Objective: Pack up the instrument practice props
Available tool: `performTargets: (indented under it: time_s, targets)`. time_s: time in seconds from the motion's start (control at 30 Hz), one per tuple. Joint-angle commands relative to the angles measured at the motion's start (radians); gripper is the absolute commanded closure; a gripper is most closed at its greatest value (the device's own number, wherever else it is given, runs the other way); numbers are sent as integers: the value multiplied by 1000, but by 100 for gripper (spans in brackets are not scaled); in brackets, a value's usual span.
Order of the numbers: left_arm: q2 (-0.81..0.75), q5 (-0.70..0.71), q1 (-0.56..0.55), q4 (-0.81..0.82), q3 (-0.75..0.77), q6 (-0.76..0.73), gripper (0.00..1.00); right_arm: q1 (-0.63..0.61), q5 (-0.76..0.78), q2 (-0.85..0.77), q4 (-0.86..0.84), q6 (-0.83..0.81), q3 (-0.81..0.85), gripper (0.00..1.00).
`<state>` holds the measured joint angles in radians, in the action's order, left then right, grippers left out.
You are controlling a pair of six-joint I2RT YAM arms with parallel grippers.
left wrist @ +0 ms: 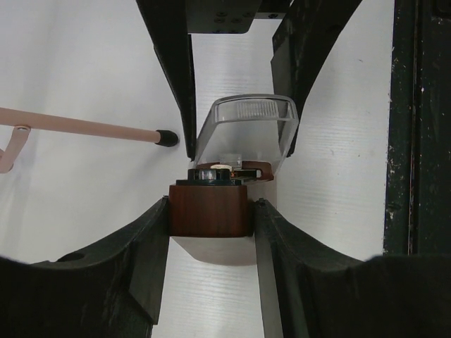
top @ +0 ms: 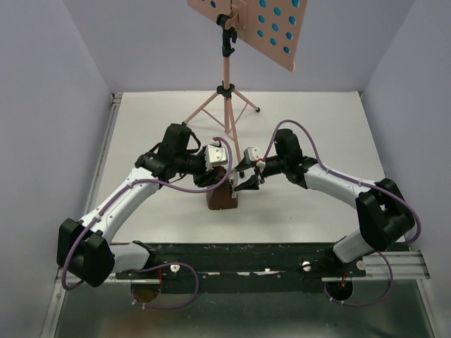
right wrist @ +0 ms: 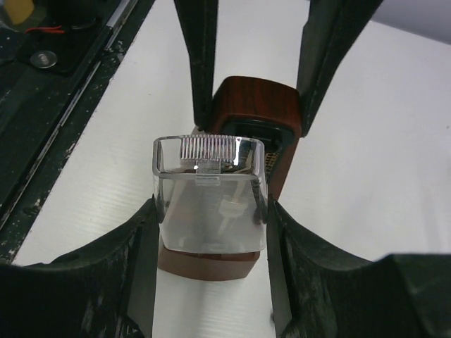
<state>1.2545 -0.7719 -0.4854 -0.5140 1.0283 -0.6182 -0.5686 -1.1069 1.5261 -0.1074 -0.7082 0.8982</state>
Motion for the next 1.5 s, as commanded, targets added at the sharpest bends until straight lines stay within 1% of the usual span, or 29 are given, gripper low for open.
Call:
performTargets:
  time_s: [0.0,0.1,0.43,0.77,1.03,1.27,1.47]
  targets:
    - [-13,-29,-1,-6,-34,46,100,-8,24,35,-95,52,18,100]
    - [-21,-27,1,-4,-36,49,100,-11,28,51,-45,26,31,100]
    - [-27,-21,1,-6,-42,31,100,-11,62,85,8,-10,41,100]
    - [-27,-10,-1,-15,-31,25,100,-10,87,66,28,30,11,100]
    - [-23,-10,1,-12,-25,20,100,-10,105,78,55,78,50,100]
    - [-14,2,1,-3,-16,24,100,-11,79,51,181,64,85,100]
    - [-1,5,2,14,-8,38,100,-11,65,86,242,39,131,100]
